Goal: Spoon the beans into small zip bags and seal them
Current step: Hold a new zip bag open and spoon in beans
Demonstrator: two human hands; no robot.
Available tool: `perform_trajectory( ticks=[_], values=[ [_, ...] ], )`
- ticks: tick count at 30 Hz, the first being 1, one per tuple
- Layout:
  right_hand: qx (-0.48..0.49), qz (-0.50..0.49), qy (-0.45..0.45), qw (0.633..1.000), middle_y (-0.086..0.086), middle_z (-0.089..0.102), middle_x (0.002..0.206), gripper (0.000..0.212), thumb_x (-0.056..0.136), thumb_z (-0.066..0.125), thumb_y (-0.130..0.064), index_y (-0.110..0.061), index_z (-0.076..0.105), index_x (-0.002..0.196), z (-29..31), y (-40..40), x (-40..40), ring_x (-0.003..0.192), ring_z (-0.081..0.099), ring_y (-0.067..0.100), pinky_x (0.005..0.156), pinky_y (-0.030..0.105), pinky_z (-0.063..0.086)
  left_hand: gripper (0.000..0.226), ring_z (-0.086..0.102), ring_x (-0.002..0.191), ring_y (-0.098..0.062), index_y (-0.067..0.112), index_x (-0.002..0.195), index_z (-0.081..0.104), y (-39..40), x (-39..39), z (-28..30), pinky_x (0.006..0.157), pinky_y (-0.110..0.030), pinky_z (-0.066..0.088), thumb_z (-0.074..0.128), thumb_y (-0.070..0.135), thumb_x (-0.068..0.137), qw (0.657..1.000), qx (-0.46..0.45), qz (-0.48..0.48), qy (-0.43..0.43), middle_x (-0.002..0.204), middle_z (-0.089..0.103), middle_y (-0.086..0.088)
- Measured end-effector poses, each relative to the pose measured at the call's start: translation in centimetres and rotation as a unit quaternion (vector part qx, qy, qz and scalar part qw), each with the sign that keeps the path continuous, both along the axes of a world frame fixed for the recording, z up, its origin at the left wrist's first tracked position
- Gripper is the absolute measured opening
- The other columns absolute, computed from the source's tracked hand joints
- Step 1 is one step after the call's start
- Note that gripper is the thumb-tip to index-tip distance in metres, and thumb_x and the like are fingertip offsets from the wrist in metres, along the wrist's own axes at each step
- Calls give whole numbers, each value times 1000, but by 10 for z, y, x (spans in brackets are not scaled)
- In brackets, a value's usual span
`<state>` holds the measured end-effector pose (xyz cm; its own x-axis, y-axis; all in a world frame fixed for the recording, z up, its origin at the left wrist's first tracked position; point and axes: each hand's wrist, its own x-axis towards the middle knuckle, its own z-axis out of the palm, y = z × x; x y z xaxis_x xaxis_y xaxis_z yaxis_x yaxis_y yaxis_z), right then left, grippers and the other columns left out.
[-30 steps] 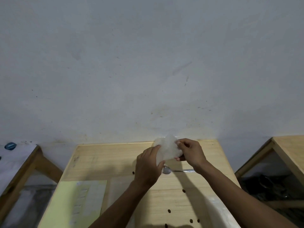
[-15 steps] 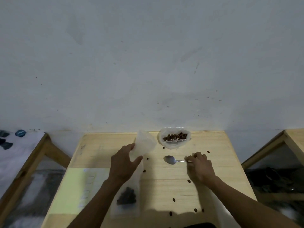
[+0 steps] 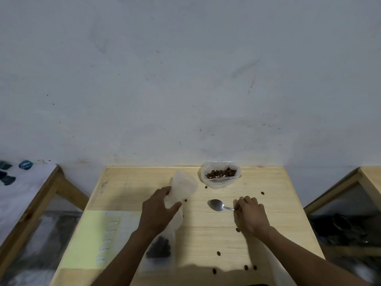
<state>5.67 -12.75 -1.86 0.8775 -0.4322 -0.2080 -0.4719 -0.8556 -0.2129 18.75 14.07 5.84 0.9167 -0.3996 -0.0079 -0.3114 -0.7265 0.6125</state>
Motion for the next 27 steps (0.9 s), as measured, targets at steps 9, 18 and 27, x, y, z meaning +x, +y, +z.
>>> perform_trajectory(
  ticks=[9, 18, 27],
  values=[
    [160, 11, 11, 987, 3, 58, 100, 10, 97, 40, -17, -19, 48, 91, 29, -11, 16, 92, 56, 27, 79, 38, 41, 62, 59, 110, -15, 18, 134, 52, -6, 2, 0, 98, -33, 48, 72, 45, 82, 1000, 3, -5, 3, 128, 62, 2],
    [295, -102, -225, 923, 5, 68, 79, 24, 84, 61, 1, -16, 61, 100, 96, -63, 62, 68, 67, 24, 63, 36, 53, 63, 58, 112, -15, 18, 135, 52, -17, 9, 0, 98, -32, 46, 72, 46, 83, 1000, 3, -15, 4, 129, 61, 2],
    [341, -264, -369, 823, 7, 72, 88, 20, 98, 49, -13, -14, 68, 104, 70, -62, 82, 85, 71, 23, 88, 41, 56, 63, 59, 110, -13, 20, 134, 52, -17, 10, -6, 99, -38, 49, 72, 49, 82, 1000, 4, -18, 10, 128, 62, 3]
  ],
)
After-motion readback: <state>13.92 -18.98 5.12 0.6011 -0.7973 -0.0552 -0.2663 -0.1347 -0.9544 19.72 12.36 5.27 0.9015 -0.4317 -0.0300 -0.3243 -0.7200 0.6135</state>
